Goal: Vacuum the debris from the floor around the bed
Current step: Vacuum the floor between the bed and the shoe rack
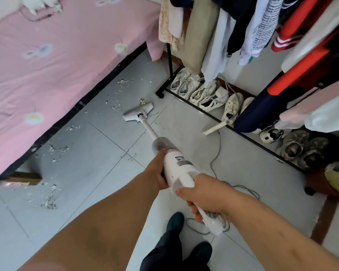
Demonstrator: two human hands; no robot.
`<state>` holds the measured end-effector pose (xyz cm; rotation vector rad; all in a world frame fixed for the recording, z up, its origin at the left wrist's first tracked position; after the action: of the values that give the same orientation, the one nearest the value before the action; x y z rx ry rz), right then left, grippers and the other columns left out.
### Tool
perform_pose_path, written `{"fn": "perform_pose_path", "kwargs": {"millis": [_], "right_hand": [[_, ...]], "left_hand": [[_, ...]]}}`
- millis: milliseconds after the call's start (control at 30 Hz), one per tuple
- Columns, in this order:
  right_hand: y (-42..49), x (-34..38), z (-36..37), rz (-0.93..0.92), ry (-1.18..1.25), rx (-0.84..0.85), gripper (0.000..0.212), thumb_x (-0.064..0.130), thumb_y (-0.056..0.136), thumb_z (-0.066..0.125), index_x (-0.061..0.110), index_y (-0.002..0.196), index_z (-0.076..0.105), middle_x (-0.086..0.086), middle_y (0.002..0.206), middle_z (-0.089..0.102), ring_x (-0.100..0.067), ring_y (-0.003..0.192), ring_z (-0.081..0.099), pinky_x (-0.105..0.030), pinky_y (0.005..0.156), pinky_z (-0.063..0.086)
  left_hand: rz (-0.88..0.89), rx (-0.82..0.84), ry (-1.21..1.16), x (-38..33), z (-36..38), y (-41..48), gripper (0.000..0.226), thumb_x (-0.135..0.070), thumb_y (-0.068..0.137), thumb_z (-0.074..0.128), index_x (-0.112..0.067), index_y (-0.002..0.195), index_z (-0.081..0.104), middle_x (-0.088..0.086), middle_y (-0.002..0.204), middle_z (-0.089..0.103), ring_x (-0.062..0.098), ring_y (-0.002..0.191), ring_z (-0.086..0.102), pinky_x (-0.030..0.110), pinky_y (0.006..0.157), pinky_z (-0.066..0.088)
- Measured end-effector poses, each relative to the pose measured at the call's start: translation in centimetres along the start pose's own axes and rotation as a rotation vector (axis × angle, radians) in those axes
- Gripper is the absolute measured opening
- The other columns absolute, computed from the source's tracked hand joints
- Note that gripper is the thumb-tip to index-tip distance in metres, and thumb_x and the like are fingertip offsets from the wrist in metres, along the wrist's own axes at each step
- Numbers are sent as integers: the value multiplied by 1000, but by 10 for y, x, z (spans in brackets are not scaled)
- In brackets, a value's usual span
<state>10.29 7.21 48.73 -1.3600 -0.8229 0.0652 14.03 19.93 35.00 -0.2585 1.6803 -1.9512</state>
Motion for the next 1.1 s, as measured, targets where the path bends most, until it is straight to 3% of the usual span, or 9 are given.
{"fn": "perform_pose_path", "kwargs": {"millis": [233,300,433,533,667,733,800,900,1100], "right_hand": [[36,34,3,-16,-115,-4,31,36,90,59,9,76,54,3,45,58,-12,36,56,-18,41,46],[51,49,5,2,-122,10,30,36,90,58,8,80,54,-1,52,60,-14,39,57,-21,46,48],[79,85,11,93,-262,110,25,30,90,53,5,91,54,-4,65,64,-14,46,61,-22,52,51],[100,112,13,163,-360,123,29,31,88,52,5,99,56,-8,80,73,-18,60,67,-22,52,52],[128,153,15,128,-555,43,23,30,92,47,15,75,47,-11,99,70,-25,86,68,-35,80,56],[146,164,16,156,-426,0,13,21,88,48,15,78,43,-11,91,69,-25,78,67,-36,80,55],[155,170,15,194,-240,-41,5,16,85,47,12,87,47,-9,72,65,-20,54,64,-31,65,55],[168,183,11,114,-256,-116,8,20,90,44,13,87,44,-6,64,60,-14,37,55,-17,43,44],[184,191,3,75,-283,-219,21,29,92,42,12,104,45,-5,73,62,-14,41,58,-22,50,44]], "left_hand": [[-29,-11,58,-45,-5,26,68,-67,80,69,-10,118,69,16,100,77,34,77,76,43,59,60],[-41,0,91,-64,-6,34,74,-70,76,71,-11,118,69,15,103,77,34,80,76,44,60,61],[-47,-5,142,-108,-15,49,71,-66,74,76,-12,120,70,12,108,76,31,98,74,47,85,59],[-35,-9,150,-140,-22,62,65,-63,78,74,-12,118,70,13,106,76,30,100,73,49,95,55],[-36,-25,137,-182,-29,78,64,-62,78,74,-12,117,69,14,106,76,31,100,72,49,94,54],[-35,-21,142,-203,-30,87,66,-63,77,75,-12,118,69,15,107,76,31,101,71,49,94,54],[-37,-12,144,-219,-28,96,68,-62,76,77,-12,120,68,15,109,75,32,103,71,51,99,52],[-34,-2,148,-237,-25,103,64,-60,76,77,-13,120,68,13,104,77,32,99,73,52,92,55],[-35,6,160,-251,-19,116,65,-61,77,76,-13,120,67,13,105,76,32,99,72,52,90,56]]}}
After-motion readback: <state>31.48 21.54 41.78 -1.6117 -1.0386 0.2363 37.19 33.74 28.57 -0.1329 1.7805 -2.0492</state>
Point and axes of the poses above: each hand's wrist, its own y-axis towards the middle knuckle, its own z-axis out of the palm, x = y × z, the point moved 7 cm from there along y, towards the middle knuckle
